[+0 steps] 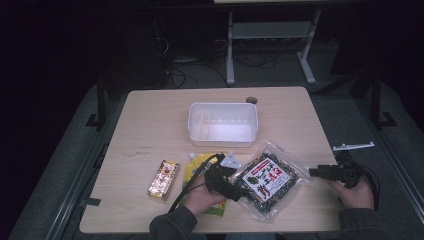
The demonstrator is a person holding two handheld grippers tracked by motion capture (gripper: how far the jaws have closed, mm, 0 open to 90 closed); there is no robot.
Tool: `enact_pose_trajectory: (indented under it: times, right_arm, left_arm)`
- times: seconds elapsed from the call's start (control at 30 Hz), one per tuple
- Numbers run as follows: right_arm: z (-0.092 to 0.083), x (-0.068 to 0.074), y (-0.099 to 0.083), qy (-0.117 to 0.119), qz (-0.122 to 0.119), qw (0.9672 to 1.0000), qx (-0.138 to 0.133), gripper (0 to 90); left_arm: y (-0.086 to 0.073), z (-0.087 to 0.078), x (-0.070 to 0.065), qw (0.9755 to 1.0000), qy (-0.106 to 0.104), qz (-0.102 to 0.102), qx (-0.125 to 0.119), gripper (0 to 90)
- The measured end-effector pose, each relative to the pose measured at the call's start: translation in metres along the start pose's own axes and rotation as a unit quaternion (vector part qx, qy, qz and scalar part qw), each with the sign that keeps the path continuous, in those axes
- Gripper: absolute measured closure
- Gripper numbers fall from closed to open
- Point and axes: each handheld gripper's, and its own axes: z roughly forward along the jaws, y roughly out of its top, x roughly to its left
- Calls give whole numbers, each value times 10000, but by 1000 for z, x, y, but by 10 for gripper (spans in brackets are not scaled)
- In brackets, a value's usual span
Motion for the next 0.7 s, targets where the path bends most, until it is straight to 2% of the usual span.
enact_pose_trajectory:
  times: [0.13,0.2,0.27,0.43,0.7]
  right_arm:
    - [1,-2,-1,159,47,9999,35,581]
    - [0,-2,-2,192,70,9998,26,588]
    - [1,-4,-3,269,120,9996,38,650]
    - [4,-6,-5,338,181,9992,95,749]
    - [0,-5,-5,323,91,9994,44,883]
  left_arm:
    - [-1,4,0,10000,-5,3,98,159]
    - [-1,5,0,9999,-14,-9,115,159]
    - [-1,7,1,9999,-7,-14,160,159]
    - [-1,9,3,9999,-27,-37,163,159]
    - [-1,9,7,9998,-15,-93,147,159]
